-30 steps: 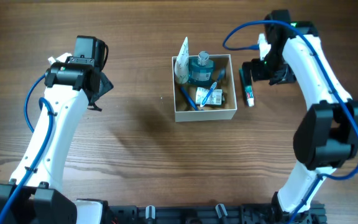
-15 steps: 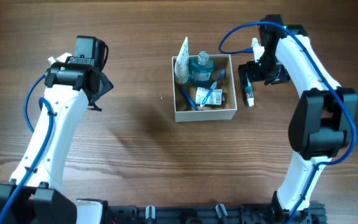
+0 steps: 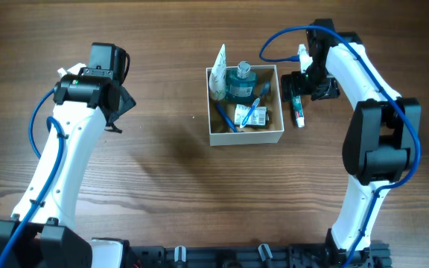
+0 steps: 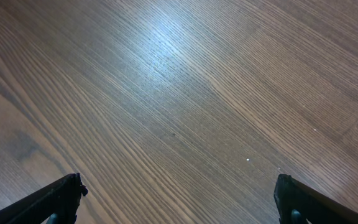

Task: Pack container
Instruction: 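Lower the right gripper over the teal Colgate tube and close on it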

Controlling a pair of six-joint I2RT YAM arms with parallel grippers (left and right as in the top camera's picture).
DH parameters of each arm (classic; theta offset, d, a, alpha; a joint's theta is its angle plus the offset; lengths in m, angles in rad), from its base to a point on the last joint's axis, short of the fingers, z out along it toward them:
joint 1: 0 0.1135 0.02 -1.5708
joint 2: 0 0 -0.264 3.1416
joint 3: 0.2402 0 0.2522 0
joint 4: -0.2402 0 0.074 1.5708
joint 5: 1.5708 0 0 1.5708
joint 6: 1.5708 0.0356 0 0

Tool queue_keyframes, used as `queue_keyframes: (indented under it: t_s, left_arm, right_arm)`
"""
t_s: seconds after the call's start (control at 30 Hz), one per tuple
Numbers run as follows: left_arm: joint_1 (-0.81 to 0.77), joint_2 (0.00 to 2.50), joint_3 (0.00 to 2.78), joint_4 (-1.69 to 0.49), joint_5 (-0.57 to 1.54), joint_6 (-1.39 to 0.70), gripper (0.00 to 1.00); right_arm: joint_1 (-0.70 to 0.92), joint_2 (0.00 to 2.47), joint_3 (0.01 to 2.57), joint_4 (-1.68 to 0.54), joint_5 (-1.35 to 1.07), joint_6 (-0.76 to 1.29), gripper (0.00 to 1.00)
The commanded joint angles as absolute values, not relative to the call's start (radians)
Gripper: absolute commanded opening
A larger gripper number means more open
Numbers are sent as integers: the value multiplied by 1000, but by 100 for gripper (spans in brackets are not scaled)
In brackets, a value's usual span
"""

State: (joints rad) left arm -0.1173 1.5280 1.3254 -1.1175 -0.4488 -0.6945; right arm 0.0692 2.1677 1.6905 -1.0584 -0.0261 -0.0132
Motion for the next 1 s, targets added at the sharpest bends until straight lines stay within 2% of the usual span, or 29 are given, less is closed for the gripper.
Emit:
queue_keyframes:
  t_s: [0.0,0.97]
  left_arm:
    - [-113,1532,1319,-1118,-465,-712,100]
    - [-113,1532,1319,-1118,-465,-712,100]
  right_arm:
    - [71,2186,1687,-1047,-46,44,100]
    - [47,2273,1686,-1011,-45,80,100]
